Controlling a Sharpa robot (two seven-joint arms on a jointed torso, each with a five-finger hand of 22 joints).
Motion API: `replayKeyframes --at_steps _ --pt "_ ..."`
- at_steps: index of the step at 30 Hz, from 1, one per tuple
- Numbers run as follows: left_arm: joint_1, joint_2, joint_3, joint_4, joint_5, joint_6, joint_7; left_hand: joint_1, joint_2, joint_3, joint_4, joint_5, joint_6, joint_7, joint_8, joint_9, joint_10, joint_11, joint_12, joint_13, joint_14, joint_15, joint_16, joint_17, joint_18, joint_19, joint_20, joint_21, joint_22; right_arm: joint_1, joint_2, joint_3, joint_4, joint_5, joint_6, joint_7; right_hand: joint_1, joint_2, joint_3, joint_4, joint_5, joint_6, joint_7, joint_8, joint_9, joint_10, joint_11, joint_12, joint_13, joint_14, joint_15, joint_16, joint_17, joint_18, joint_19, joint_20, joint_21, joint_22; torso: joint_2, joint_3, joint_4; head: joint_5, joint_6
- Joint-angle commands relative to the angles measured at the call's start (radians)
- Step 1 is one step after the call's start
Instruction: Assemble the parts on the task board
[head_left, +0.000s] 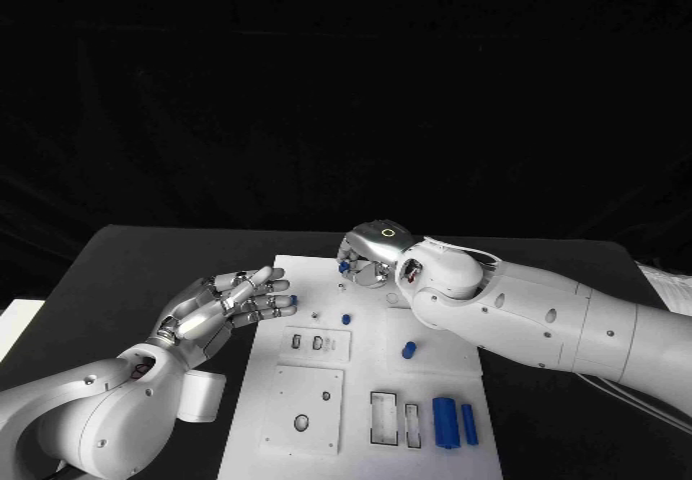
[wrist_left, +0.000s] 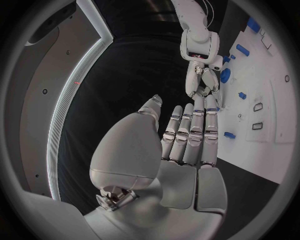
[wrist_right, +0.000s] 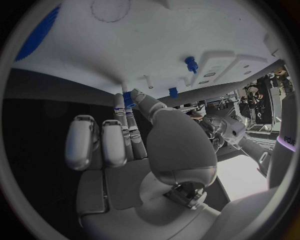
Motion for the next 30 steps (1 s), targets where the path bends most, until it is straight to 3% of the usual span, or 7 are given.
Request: replayKeyframes --at_steps 1,14,30 --pt "0.001 0.001 0.001 0.001 0.001 0.017 0.005 0.01 0.002 0.0 -0.005 -0.005 -0.001 0.004 -0.005 -0.001 0.0 0.005 -0.006 -0.002 -0.007 0.001 -0.007 0.0 0.003 -0.006 0.003 -0.004 -0.001 -0.008 -0.003 -0.004 -0.004 -0.016 0.022 -0.012 0.001 -0.006 0.0 0.006 0.001 0.02 -0.014 0.001 0.038 -0.001 -0.005 -0.001 0.0 0.032 -0.004 -0.007 -0.002 -0.019 0.009 0.001 0.007 0.002 0.001 -0.0015 0.0025 -0.004 0.001" --pt "0.001 -0.002 0.001 -0.003 0.001 0.014 0.007 0.011 0.002 0.001 -0.006 -0.004 -0.001 0.004 -0.006 -0.001 -0.001 0.005 -0.007 -0.002 -0.007 0.001 -0.008 0.0 0.003 -0.006 0.003 -0.004 -0.002 -0.009 -0.012 -0.001 -0.003 -0.016 0.023 -0.018 0.001 -0.007 0.001 0.008 0.001 0.02 -0.014 0.001 0.038 -0.001 -0.005 -0.001 0.0 0.032 -0.004 -0.008 -0.002 -0.019 0.009 0.001 0.007 0.002 0.002 -0.0053 0.0083 -0.01 0.0" --pt "0.001 -0.004 0.001 -0.004 0.001 0.014 0.007 0.011 0.002 0.001 -0.006 -0.004 -0.001 0.004 -0.006 -0.001 -0.001 0.005 -0.007 -0.002 -0.007 0.001 -0.008 0.0 0.003 -0.006 0.003 -0.004 -0.002 -0.009 -0.035 0.007 0.016 -0.013 0.017 -0.022 0.0 -0.008 0.001 0.01 0.001 0.02 -0.014 0.001 0.039 -0.001 -0.005 -0.001 0.001 0.032 -0.004 -0.007 -0.002 -0.019 0.009 0.001 0.007 0.002 0.003 -0.007 0.0124 -0.013 -0.001"
